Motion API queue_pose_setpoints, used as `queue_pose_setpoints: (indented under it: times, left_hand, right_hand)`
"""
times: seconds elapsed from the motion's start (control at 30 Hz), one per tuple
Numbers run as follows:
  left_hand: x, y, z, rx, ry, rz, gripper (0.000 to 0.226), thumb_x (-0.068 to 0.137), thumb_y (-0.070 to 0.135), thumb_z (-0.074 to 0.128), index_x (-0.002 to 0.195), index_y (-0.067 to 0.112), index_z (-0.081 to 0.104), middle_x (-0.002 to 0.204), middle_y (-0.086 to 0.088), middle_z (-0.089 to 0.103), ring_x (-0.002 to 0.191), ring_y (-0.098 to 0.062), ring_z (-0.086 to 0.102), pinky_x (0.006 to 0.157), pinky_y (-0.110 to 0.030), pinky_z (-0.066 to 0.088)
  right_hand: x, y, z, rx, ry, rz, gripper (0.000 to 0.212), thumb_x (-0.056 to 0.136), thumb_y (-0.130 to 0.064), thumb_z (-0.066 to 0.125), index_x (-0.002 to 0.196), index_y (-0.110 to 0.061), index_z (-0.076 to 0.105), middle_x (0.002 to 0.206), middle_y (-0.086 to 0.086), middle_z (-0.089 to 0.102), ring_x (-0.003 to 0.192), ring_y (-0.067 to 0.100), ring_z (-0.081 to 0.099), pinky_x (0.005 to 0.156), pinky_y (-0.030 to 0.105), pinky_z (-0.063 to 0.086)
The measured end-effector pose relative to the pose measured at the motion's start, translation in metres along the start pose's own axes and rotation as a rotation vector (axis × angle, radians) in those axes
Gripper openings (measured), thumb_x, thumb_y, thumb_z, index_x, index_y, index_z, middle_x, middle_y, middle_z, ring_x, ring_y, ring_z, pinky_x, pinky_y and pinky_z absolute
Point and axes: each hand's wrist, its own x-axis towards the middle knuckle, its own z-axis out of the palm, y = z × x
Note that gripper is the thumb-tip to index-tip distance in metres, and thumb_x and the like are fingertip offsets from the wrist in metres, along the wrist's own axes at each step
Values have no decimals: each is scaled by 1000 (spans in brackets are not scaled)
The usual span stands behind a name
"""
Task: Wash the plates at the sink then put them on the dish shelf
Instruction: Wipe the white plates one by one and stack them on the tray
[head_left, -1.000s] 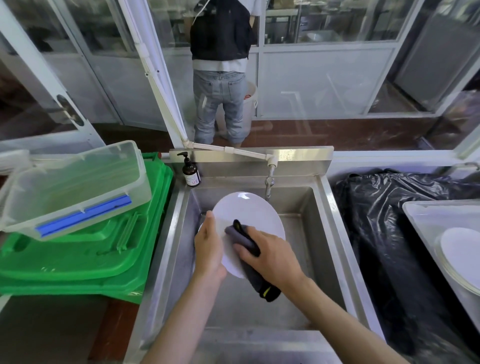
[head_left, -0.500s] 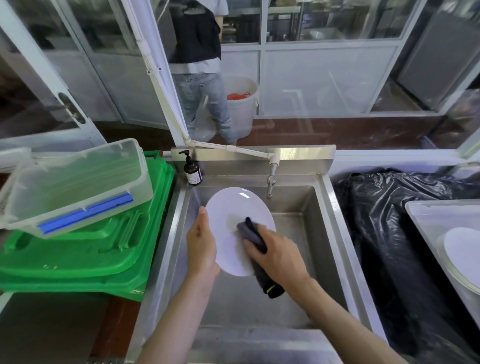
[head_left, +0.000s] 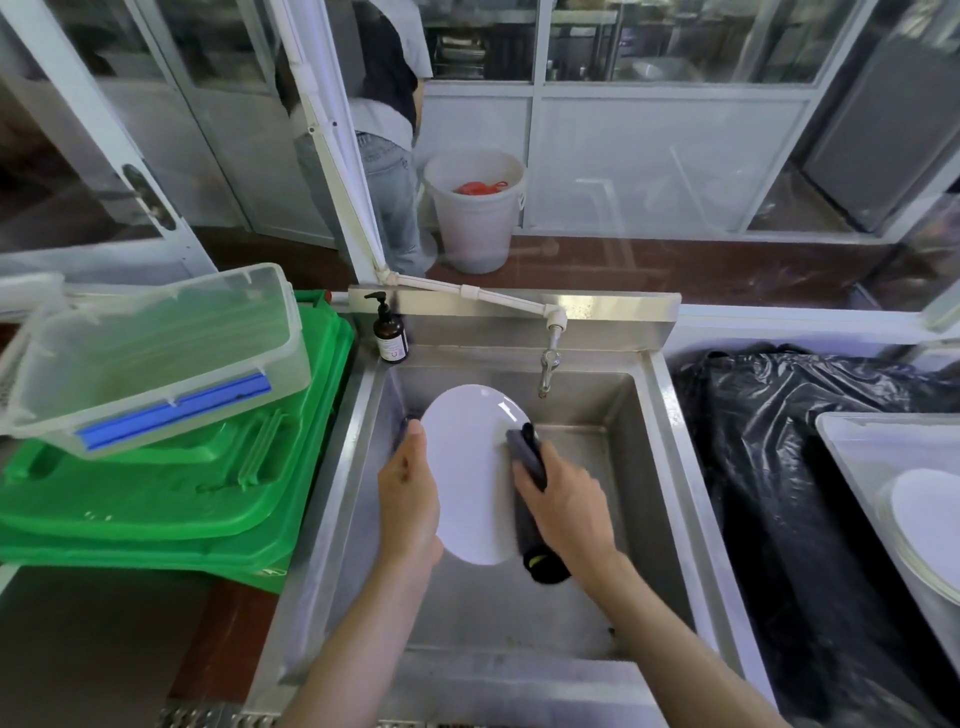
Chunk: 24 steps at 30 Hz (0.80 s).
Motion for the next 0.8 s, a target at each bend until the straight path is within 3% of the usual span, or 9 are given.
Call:
queue_pose_setpoints:
  times: [0.1, 0.2, 0.3, 0.47, 0.57, 0.63, 0.8]
  left_hand:
    - [-6, -14, 5, 43, -23, -25, 34, 104, 56, 48, 111, 33, 73, 117, 9, 72, 113, -16, 65, 107, -46, 51]
    - [-5, -18, 9, 58, -33, -83, 32, 105, 54, 49, 94, 35, 72, 104, 6, 76, 103, -19, 70, 97, -41, 56]
    - [1, -14, 8, 48, -65, -102, 36, 104, 54, 49, 111, 30, 76, 109, 2, 79, 104, -17, 74, 100, -42, 57]
    - [-3, -5, -2, 46, -90, -32, 34, 106, 51, 47, 119, 30, 70, 118, 10, 73, 114, -15, 65, 106, -41, 50]
    - [-3, -2, -2, 77, -87, 42, 30, 108, 47, 46, 88, 34, 65, 81, 29, 69, 86, 2, 59, 85, -25, 49]
    - [-5, 0, 2, 114, -83, 110, 36, 108, 45, 47, 80, 31, 62, 71, 22, 63, 73, 4, 52, 74, -19, 42]
    - [2, -3, 6, 163, -100, 229, 37, 109, 47, 43, 103, 31, 76, 102, 12, 79, 101, -2, 71, 93, -32, 53]
  right_hand:
    - [27, -17, -9, 11, 92, 13, 32, 106, -47, 47, 115, -17, 54, 107, 8, 72, 95, 40, 66, 71, 43, 43]
    - [28, -53, -7, 30, 71, -209, 31, 105, -47, 49, 107, -17, 51, 100, 8, 71, 89, 38, 64, 65, 43, 39]
    - [13, -70, -6, 80, 38, -330, 33, 101, -53, 45, 101, -20, 49, 87, -2, 63, 75, 29, 60, 65, 46, 50]
    - [24, -53, -15, 140, 117, -171, 28, 101, -50, 51, 88, -35, 32, 76, -10, 54, 69, 21, 49, 61, 39, 37]
    - [32, -44, -16, 160, 191, -44, 26, 103, -52, 49, 92, -31, 40, 84, -6, 66, 76, 29, 64, 64, 42, 49]
    - [31, -50, -13, 181, 206, -77, 27, 103, -51, 49, 101, -24, 48, 92, -2, 69, 83, 31, 66, 68, 43, 50]
    - [18, -71, -15, 244, 107, -410, 40, 100, -55, 45, 95, -15, 47, 78, -3, 60, 70, 26, 55, 63, 42, 45]
